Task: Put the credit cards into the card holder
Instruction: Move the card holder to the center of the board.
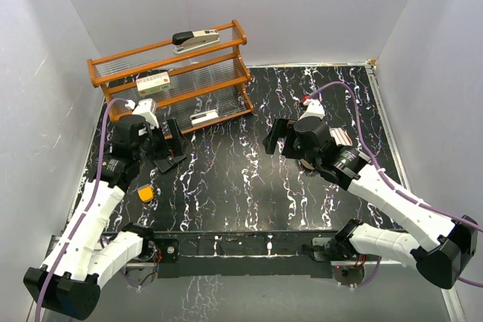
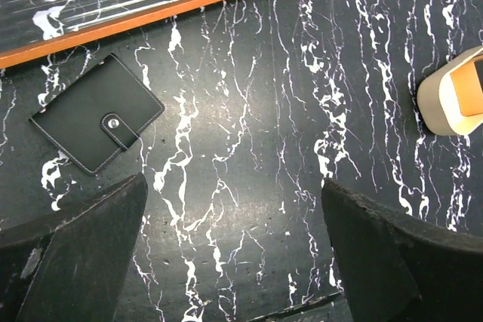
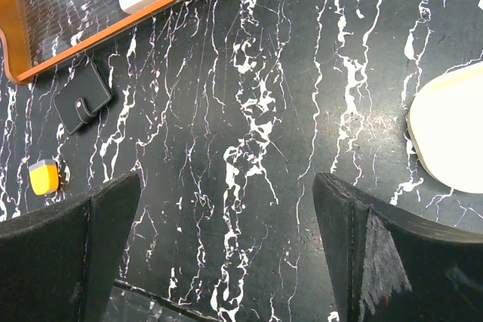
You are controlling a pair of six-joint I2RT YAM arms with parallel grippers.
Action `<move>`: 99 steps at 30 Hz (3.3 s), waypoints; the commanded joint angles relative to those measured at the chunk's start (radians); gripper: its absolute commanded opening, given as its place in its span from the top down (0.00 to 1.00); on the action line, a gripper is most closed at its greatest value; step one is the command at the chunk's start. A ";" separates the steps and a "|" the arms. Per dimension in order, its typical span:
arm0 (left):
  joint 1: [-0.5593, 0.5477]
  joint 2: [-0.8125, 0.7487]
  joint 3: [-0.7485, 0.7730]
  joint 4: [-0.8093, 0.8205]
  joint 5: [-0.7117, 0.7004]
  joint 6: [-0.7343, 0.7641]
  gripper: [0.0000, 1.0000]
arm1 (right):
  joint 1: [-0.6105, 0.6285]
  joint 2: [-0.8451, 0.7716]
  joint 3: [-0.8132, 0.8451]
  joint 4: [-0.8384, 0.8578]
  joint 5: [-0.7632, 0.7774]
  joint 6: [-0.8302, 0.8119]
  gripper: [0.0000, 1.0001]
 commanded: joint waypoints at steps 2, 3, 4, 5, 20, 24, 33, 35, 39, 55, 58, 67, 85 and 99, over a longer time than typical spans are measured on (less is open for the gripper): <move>0.006 0.001 -0.017 -0.013 -0.100 -0.003 0.01 | -0.004 -0.033 -0.008 0.035 0.013 -0.014 0.02; 0.006 0.010 -0.017 -0.019 -0.121 -0.007 0.01 | -0.005 -0.034 -0.011 0.040 0.009 -0.020 0.02; 0.006 0.021 -0.015 -0.029 -0.138 -0.009 0.01 | -0.005 -0.035 -0.011 0.041 0.004 -0.026 0.02; 0.005 0.041 -0.010 -0.036 -0.154 -0.014 0.01 | -0.005 -0.037 -0.010 0.040 0.000 -0.029 0.02; 0.020 0.281 -0.051 0.002 -0.324 -0.110 0.10 | -0.005 -0.116 -0.043 0.079 -0.079 -0.074 0.02; 0.034 0.360 -0.047 0.059 -0.286 -0.125 0.09 | -0.006 -0.118 -0.044 0.097 -0.105 -0.068 0.02; 0.095 0.534 0.016 0.142 -0.192 -0.070 0.07 | -0.005 -0.141 -0.051 0.144 -0.170 -0.016 0.02; 0.105 0.582 0.033 0.146 -0.177 -0.058 0.06 | -0.005 -0.149 -0.053 0.149 -0.168 -0.009 0.02; 0.107 0.654 0.070 0.123 -0.167 -0.026 0.06 | -0.005 -0.162 -0.043 0.144 -0.161 -0.013 0.02; 0.098 0.741 0.030 0.114 0.047 -0.029 0.12 | -0.005 -0.188 -0.017 0.108 -0.082 -0.044 0.02; 0.087 0.722 -0.001 0.128 0.097 -0.058 0.14 | -0.005 -0.192 -0.016 0.106 -0.070 -0.046 0.02; -0.033 0.681 -0.114 0.242 0.214 -0.204 0.22 | -0.005 -0.187 -0.029 0.085 -0.047 -0.040 0.02; -0.346 0.595 -0.058 0.269 0.108 -0.389 0.30 | -0.006 -0.203 -0.049 0.042 -0.019 -0.013 0.03; -0.328 0.682 0.007 0.107 -0.027 -0.177 0.41 | -0.005 -0.242 -0.070 0.006 -0.044 0.001 0.07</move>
